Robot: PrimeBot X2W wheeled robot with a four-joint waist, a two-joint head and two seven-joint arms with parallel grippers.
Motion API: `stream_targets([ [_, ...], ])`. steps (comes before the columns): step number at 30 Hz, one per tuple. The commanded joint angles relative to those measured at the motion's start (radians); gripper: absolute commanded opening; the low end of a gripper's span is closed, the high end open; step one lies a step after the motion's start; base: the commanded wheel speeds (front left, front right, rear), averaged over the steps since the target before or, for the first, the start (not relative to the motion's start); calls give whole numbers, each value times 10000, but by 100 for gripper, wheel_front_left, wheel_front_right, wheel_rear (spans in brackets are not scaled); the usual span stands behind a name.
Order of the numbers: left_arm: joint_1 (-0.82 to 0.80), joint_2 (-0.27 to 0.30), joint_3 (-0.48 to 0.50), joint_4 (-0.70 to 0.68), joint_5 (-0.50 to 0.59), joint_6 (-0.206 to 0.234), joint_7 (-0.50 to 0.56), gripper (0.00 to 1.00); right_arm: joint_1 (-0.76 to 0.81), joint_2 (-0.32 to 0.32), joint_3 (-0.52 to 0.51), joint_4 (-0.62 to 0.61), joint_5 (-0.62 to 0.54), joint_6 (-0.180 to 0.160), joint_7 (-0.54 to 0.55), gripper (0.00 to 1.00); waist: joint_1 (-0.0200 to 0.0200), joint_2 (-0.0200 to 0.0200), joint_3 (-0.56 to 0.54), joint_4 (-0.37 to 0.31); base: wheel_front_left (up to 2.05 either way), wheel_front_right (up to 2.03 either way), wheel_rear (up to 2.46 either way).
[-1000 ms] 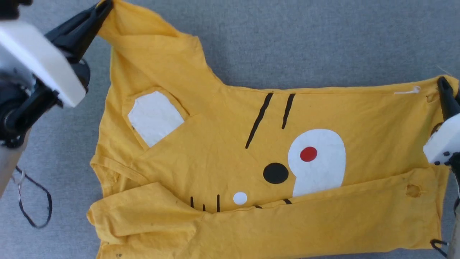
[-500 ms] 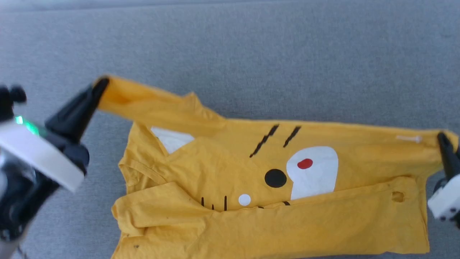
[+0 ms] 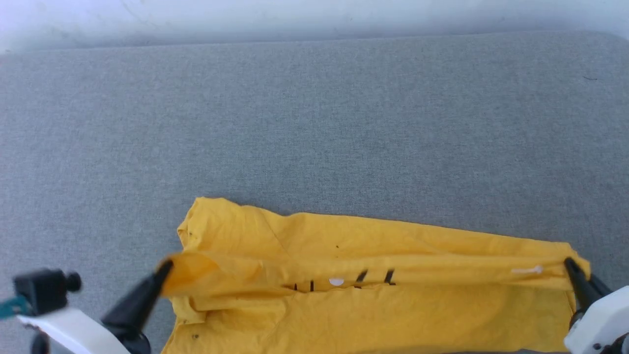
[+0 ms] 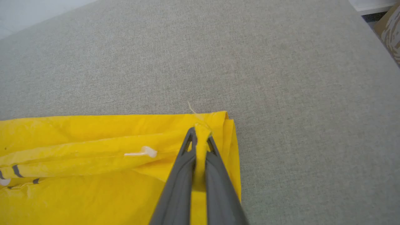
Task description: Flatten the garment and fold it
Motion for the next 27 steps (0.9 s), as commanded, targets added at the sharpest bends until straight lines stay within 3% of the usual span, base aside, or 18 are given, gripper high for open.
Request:
stream_targets([
  [1, 195, -239, -244, 185, -180, -100, 65, 0, 80, 21, 91, 222, -33, -7, 14, 0, 2, 0, 13, 12, 0, 0, 0],
  [8, -62, -929, -909, 1351, -263, -150, 580, 0, -162, 23, 361, 1231, -447, -7, 21, 2, 2, 0, -34, 12, 0, 0, 0],
  [9, -190, -1056, -950, 1542, -216, -137, 582, 0, -208, 23, 387, 1376, -443, -7, 29, 18, 2, 0, -48, 17, 0, 0, 0],
  [10, -314, -1189, -968, 1725, -187, -111, 565, 44, -260, 23, 393, 1498, -438, -7, 18, 50, 2, 0, -57, 18, 0, 0, 0],
  [11, -435, -1284, -1008, 1878, -123, -109, 569, 100, -313, 23, 397, 1599, -435, -7, -9, 100, 2, 0, -65, 15, 0, 0, 0],
  [16, -740, -1746, -792, 2174, 73, 22, -46, 100, -398, 23, 367, 1664, -111, -7, -69, 100, 2, 0, -178, -15, 0, 0, 0],
  [21, -530, -2004, 245, 1813, 859, 835, -1221, 100, -137, 23, -111, 948, 168, -7, -135, 100, 2, 0, -322, -29, 0, 0, 0],
  [24, -359, -2475, 1650, 1288, 2406, 1621, -1357, 100, 54, 23, -567, 729, 75, -7, -182, 100, 2, 0, -376, 9, 0, 0, 0],
  [27, 21, -3400, 3006, 491, 4564, 1966, -1365, 100, 230, 23, -786, 901, -87, -7, -73, 100, 2, 0, -404, 93, 0, 0, 0],
])
